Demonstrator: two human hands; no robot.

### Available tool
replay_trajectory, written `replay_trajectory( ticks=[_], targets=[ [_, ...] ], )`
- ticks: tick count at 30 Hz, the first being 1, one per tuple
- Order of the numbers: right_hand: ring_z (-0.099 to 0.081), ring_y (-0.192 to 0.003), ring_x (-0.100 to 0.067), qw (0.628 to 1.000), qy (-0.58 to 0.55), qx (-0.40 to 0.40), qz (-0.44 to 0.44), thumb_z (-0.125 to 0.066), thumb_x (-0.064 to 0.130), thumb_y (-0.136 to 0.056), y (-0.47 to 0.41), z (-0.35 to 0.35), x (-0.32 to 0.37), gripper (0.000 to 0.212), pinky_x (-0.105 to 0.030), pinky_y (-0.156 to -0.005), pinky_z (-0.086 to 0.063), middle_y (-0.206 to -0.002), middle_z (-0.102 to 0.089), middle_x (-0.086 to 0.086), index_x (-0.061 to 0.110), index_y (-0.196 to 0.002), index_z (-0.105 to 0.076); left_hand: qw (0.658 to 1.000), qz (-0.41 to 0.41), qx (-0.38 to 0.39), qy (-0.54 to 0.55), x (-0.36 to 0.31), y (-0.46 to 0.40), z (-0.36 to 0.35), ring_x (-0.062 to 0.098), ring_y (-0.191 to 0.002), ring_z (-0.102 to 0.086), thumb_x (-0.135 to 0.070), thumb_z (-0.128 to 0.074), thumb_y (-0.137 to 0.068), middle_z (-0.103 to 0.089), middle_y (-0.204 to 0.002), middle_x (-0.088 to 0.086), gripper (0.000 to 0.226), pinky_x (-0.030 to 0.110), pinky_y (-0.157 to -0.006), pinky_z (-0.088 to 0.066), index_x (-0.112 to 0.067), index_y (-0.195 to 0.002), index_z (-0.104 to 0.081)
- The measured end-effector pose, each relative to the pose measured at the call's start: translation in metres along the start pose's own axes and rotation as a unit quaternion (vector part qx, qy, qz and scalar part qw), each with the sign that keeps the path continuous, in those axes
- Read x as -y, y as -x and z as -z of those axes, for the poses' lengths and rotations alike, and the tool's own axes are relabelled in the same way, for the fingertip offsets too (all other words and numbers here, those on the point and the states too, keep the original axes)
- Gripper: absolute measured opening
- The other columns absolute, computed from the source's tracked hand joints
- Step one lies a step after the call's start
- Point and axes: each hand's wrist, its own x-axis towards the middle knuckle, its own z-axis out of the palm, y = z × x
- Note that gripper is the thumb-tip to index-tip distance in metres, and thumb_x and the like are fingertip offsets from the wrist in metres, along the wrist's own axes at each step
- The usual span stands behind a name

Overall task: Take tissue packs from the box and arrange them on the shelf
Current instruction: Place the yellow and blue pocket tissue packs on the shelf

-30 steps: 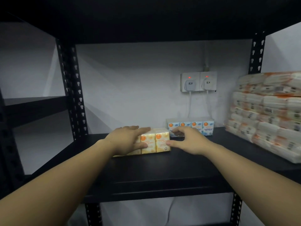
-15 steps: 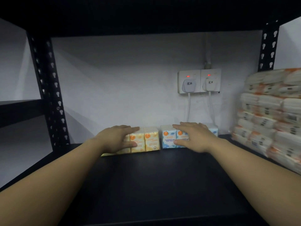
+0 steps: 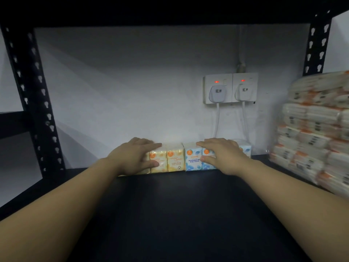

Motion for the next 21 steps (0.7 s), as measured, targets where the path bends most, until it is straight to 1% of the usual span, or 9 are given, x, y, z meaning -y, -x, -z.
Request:
replay_trajectory(
  ticks=[2,5,8,11,14,15,17,19,21],
  targets=[
    [-0.027,-0.152,-0.017,1.0,0.0,-0.01,-0.003,-0.048,0.057,-0.103,0.0,-0.004,-0.001,0.058,-0.045,-0.124,-0.014,-0.167,-0.031,0.007,0.046,-0.158,-0.032,1.0,-0.002,-0.019,-0.009,0.002,-0.002,-0.003,0.016,-0.139,-0.033,-0.072,-0.051,-0.092,-0.035,-0.152,-0.008,0.073,0.038,-0.115,-0.036,-0.048,-0.158,-0.029],
    [-0.027,-0.151,-0.018,1.0,0.015,-0.015,-0.009,-0.046,0.056,-0.104,-0.002,-0.006,0.001,0.058,-0.046,-0.124,-0.014,-0.167,-0.031,0.007,0.045,-0.158,-0.031,1.0,-0.002,-0.016,-0.026,0.002,-0.006,-0.002,0.014,-0.131,-0.037,-0.072,-0.049,-0.094,-0.038,-0.143,-0.008,0.073,0.037,-0.11,-0.04,-0.045,-0.159,-0.028],
    [-0.027,-0.152,-0.019,0.999,0.028,-0.013,-0.011,-0.044,0.057,-0.104,-0.002,-0.007,0.003,0.058,-0.047,-0.125,-0.014,-0.168,-0.029,0.007,0.045,-0.159,-0.029,0.999,0.002,-0.019,-0.026,-0.002,-0.007,-0.002,0.015,-0.13,-0.039,-0.067,-0.053,-0.095,-0.041,-0.144,-0.008,0.073,0.036,-0.107,-0.041,-0.04,-0.159,-0.03],
    [-0.023,-0.154,-0.019,0.999,0.034,0.002,-0.015,-0.043,0.058,-0.104,0.002,-0.003,0.004,0.061,-0.049,-0.127,-0.008,-0.17,-0.025,0.006,0.044,-0.16,-0.025,1.0,0.018,-0.022,0.0,-0.009,-0.002,0.0,0.017,-0.131,-0.043,-0.061,-0.061,-0.094,-0.045,-0.145,-0.008,0.071,0.037,-0.107,-0.041,-0.038,-0.156,-0.036],
    [-0.013,-0.158,-0.02,0.999,0.05,0.012,-0.014,-0.045,0.061,-0.102,0.008,0.008,0.011,0.071,-0.051,-0.128,-0.002,-0.172,-0.017,0.003,0.042,-0.163,-0.015,1.0,0.025,-0.013,-0.013,-0.015,0.009,0.008,0.021,-0.139,-0.043,-0.058,-0.062,-0.095,-0.041,-0.156,-0.006,0.071,0.037,-0.113,-0.036,-0.038,-0.157,-0.034],
    [-0.011,-0.158,-0.021,0.998,0.053,0.012,-0.011,-0.047,0.063,-0.1,0.012,0.014,0.014,0.075,-0.051,-0.128,-0.002,-0.173,-0.015,0.002,0.042,-0.163,-0.012,0.999,0.028,-0.01,-0.019,-0.018,0.016,0.012,0.022,-0.144,-0.039,-0.059,-0.06,-0.096,-0.036,-0.161,-0.003,0.073,0.038,-0.118,-0.032,-0.037,-0.159,-0.031],
    [-0.012,-0.158,-0.022,0.999,0.05,0.012,-0.003,-0.05,0.064,-0.099,0.021,0.028,0.026,0.079,-0.048,-0.128,-0.009,-0.173,-0.013,0.0,0.04,-0.164,-0.013,0.999,0.035,-0.005,-0.02,-0.025,0.035,0.022,0.024,-0.152,-0.03,-0.062,-0.055,-0.097,-0.025,-0.169,0.0,0.076,0.04,-0.123,-0.025,-0.036,-0.162,-0.024],
    [-0.018,-0.156,-0.022,0.999,0.036,0.014,0.006,-0.053,0.064,-0.097,0.037,0.043,0.045,0.077,-0.043,-0.126,-0.018,-0.172,-0.018,0.001,0.038,-0.163,-0.021,0.999,0.034,-0.007,-0.006,-0.034,0.06,0.031,0.024,-0.153,-0.027,-0.065,-0.053,-0.097,-0.023,-0.17,0.0,0.077,0.04,-0.124,-0.025,-0.036,-0.162,-0.023],
    [-0.026,-0.153,-0.019,1.0,0.009,0.02,0.016,-0.052,0.065,-0.097,0.061,0.053,0.067,0.074,-0.04,-0.122,-0.026,-0.168,-0.028,0.004,0.035,-0.161,-0.029,0.999,0.034,-0.015,0.015,-0.045,0.088,0.039,0.022,-0.152,-0.029,-0.066,-0.053,-0.095,-0.026,-0.168,-0.001,0.077,0.04,-0.122,-0.029,-0.035,-0.161,-0.027]
  ],
)
